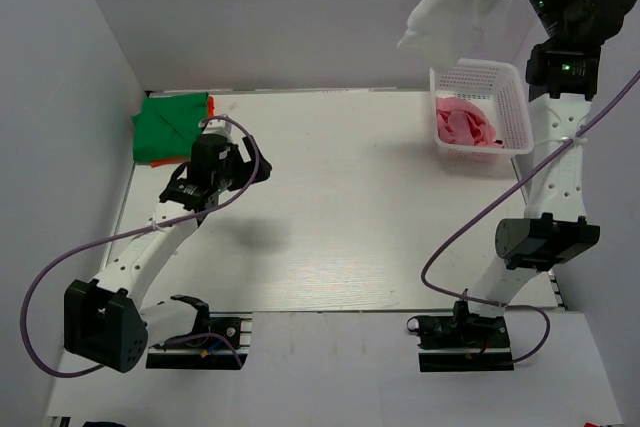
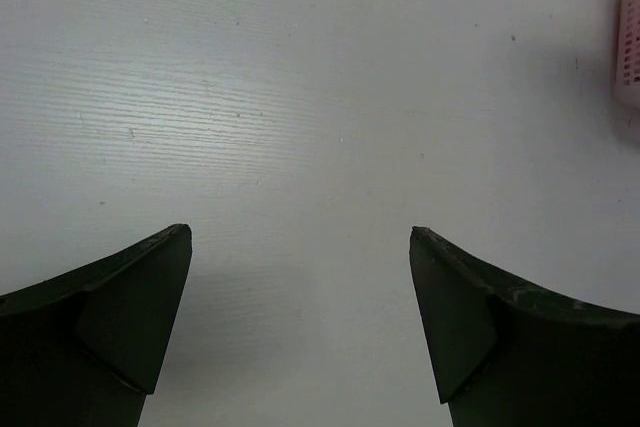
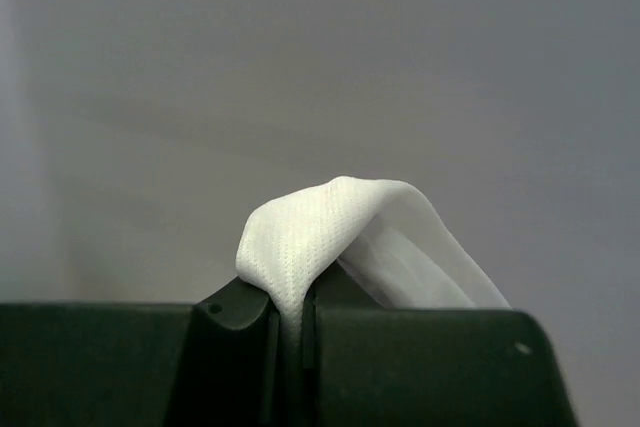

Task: Fold and stack the t-shirts
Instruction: Move the tshirt to the center of the board

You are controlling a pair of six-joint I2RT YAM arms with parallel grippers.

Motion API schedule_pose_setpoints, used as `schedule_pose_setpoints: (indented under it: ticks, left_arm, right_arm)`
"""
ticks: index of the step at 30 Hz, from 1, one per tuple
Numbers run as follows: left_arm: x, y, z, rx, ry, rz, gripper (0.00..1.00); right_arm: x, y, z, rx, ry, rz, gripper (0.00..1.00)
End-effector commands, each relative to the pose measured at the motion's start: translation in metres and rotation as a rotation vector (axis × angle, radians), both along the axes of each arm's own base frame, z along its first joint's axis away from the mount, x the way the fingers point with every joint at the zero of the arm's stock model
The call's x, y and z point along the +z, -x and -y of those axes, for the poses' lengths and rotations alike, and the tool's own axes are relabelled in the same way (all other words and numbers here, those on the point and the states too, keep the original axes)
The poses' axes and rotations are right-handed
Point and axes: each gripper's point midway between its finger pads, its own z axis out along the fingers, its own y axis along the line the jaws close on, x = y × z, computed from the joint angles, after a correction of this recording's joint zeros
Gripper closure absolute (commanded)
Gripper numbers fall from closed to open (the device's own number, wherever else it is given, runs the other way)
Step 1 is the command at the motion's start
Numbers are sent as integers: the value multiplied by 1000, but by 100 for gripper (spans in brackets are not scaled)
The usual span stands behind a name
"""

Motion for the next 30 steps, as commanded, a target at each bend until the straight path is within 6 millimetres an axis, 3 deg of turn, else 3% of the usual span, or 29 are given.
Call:
schedule_pose_setpoints:
  ticks: [1, 3, 4, 5, 7, 8, 9, 10, 12, 13, 14, 15, 16, 17, 19, 25, 27, 30]
  left_arm:
    - [34, 4, 4, -2, 56, 64, 0]
    - [36, 7, 4, 18, 88, 53, 0]
    - [44, 10, 4, 17, 97, 77, 0]
    - [47, 11, 4, 22, 109, 83, 0]
    - [52, 15, 5, 19, 128, 85, 0]
    - [56, 19, 4, 26, 143, 89, 0]
    - [57, 21, 0, 49, 142, 86, 0]
    - [55, 22, 0, 56, 150, 74, 0]
    - [58, 27, -6, 83, 149, 78, 0]
    - [52, 28, -8, 103, 149, 61, 0]
    - [53, 30, -9, 103, 149, 61, 0]
    - [46, 32, -11, 119, 143, 40, 0]
    - [42, 33, -11, 125, 150, 29, 0]
    - [38, 35, -12, 127, 143, 12, 0]
    - [27, 37, -11, 152, 158, -43, 0]
    - [-25, 41, 31, -29, 161, -235, 0]
    - [-45, 52, 49, -106, 156, -302, 0]
    - [-56, 77, 82, -275, 160, -353, 0]
  right_arm:
    - [18, 69, -69, 398, 38, 65, 100]
    - [4, 91, -99, 565, 93, 46, 100]
    - [-16, 92, -115, 653, 76, -32, 100]
    - [-14, 105, -124, 695, 97, 19, 100]
    - [-34, 112, -139, 772, 71, -54, 100]
    - [-58, 101, -145, 782, 49, -111, 100]
    - [-49, 115, -144, 766, 53, -50, 100]
    - [-76, 111, -150, 773, 33, -114, 100]
    - [-154, 82, -145, 681, -20, -287, 100]
    - [-176, 66, -139, 593, -77, -341, 92]
    - [-198, 60, -134, 521, -44, -342, 77]
    - [-274, 46, -123, 418, -101, -524, 54]
    - [-304, 42, -118, 370, -90, -594, 28]
    - [-325, 37, -109, 305, -91, -640, 10]
    - [-383, 44, -98, 222, -24, -789, 10]
    - [-447, 68, -71, 28, -46, -1000, 10]
    - [-470, 77, -53, -94, -128, -1112, 10]
    - [-483, 87, -46, -144, -156, -1170, 10]
